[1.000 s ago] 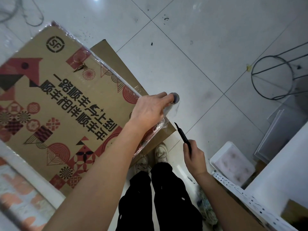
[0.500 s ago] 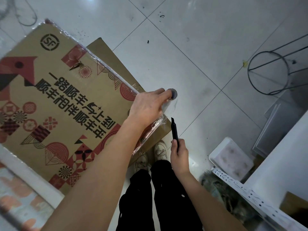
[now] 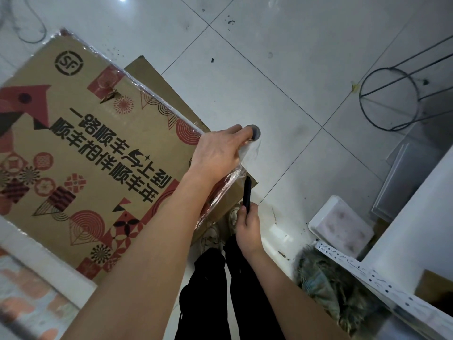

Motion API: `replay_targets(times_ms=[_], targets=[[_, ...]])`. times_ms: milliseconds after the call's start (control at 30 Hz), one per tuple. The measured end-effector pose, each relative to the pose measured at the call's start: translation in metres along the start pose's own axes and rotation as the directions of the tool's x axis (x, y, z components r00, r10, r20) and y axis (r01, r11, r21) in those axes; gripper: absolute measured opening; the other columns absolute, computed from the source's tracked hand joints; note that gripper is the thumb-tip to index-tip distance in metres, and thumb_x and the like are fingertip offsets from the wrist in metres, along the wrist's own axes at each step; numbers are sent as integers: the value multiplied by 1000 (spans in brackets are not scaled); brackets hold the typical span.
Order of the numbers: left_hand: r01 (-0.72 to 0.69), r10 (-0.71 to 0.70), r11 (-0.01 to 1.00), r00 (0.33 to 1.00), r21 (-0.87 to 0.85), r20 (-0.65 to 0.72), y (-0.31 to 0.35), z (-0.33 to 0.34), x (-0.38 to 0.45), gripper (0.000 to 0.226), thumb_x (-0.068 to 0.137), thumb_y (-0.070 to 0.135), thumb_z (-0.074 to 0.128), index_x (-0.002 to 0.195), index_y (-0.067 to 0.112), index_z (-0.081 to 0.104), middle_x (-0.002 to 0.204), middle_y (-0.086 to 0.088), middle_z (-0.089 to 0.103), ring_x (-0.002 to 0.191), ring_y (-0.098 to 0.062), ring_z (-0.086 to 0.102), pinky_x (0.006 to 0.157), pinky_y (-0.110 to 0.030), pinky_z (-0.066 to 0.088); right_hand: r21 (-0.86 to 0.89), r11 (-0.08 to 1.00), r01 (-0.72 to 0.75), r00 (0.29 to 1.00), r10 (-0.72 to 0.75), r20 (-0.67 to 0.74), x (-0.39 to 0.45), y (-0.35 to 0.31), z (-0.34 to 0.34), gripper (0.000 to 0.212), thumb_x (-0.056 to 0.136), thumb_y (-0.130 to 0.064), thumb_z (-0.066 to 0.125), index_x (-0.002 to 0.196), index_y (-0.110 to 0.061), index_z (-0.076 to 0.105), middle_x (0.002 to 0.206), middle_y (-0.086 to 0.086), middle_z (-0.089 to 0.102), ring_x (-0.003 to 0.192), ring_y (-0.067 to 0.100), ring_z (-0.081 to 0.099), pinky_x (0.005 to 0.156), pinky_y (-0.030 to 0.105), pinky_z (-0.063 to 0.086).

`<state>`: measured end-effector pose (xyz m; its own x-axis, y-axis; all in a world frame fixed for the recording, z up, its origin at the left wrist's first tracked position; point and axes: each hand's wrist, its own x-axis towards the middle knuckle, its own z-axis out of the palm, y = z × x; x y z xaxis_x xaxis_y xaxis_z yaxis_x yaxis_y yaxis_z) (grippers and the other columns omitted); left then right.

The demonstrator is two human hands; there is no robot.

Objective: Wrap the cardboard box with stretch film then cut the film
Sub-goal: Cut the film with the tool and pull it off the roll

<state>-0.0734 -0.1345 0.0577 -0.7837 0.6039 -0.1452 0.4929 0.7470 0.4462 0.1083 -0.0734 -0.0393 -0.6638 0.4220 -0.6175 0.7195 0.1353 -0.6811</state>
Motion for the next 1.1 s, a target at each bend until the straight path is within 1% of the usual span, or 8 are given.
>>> replay_targets(times_ms=[267,400,533,600,700,833,967,1100], targets=[[9,-9,1000,999,9,36,3,-5,-1,44,87,4,46,125,25,49,102,4,61,75,-23,61,67,-38,52,222,940,-259,964,266,-4,1,8,16,10,96,-19,37,105,-19,40,90,4,47,80,17,46,74,28,38],[15,-14,1000,1000,-19,24,3,-6,-2,45,86,1,49,124,25,51,101,3,63,74,-23,61,69,-36,53,567,678,-468,841,540,49,7,6,24,12,92,0,43,83,-7,48,67,10,52,57,18,48,53,25,39],[10,-10,1000,1000,-10,24,4,-5,-4,43,88,4,52,125,25,49,102,3,61,71,-17,55,64,-28,41,697,518,-495,783,614,99,13,19,47,26,94,-4,48,117,9,48,80,17,62,52,18,61,45,23,49],[4,-4,1000,1000,-29,25,3,-5,-5,40,88,6,54,123,24,49,102,4,61,71,-16,52,64,-27,38,724,471,-504,758,642,111,16,20,59,28,93,-6,51,117,8,51,87,16,63,62,20,59,55,27,52],[6,-6,1000,1000,-23,12,5,-4,-6,35,90,8,53,121,25,48,103,4,60,70,-14,50,64,-27,35,679,470,-564,704,704,97,24,26,68,9,89,-10,58,97,-3,59,100,12,62,78,23,59,77,34,53],[5,-5,1000,1000,-26,-13,6,-3,-8,34,90,7,51,119,25,48,105,3,61,75,-18,56,65,-28,35,607,500,-617,683,723,99,36,35,75,28,90,-14,62,112,2,60,96,8,59,84,21,59,43,14,43],[-13,13,1000,999,-23,-30,4,-1,-8,31,92,11,50,120,24,48,106,4,61,75,-15,53,64,-27,30,508,594,-624,711,701,53,38,40,89,25,83,-16,71,100,1,67,83,11,66,63,19,60,45,21,42],[-24,23,1000,999,-18,-37,3,-1,-9,33,90,12,54,121,22,49,105,3,61,77,-16,53,64,-28,29,486,608,-628,711,702,39,43,41,95,18,78,-15,75,87,-8,62,78,9,64,71,24,63,55,24,47]])
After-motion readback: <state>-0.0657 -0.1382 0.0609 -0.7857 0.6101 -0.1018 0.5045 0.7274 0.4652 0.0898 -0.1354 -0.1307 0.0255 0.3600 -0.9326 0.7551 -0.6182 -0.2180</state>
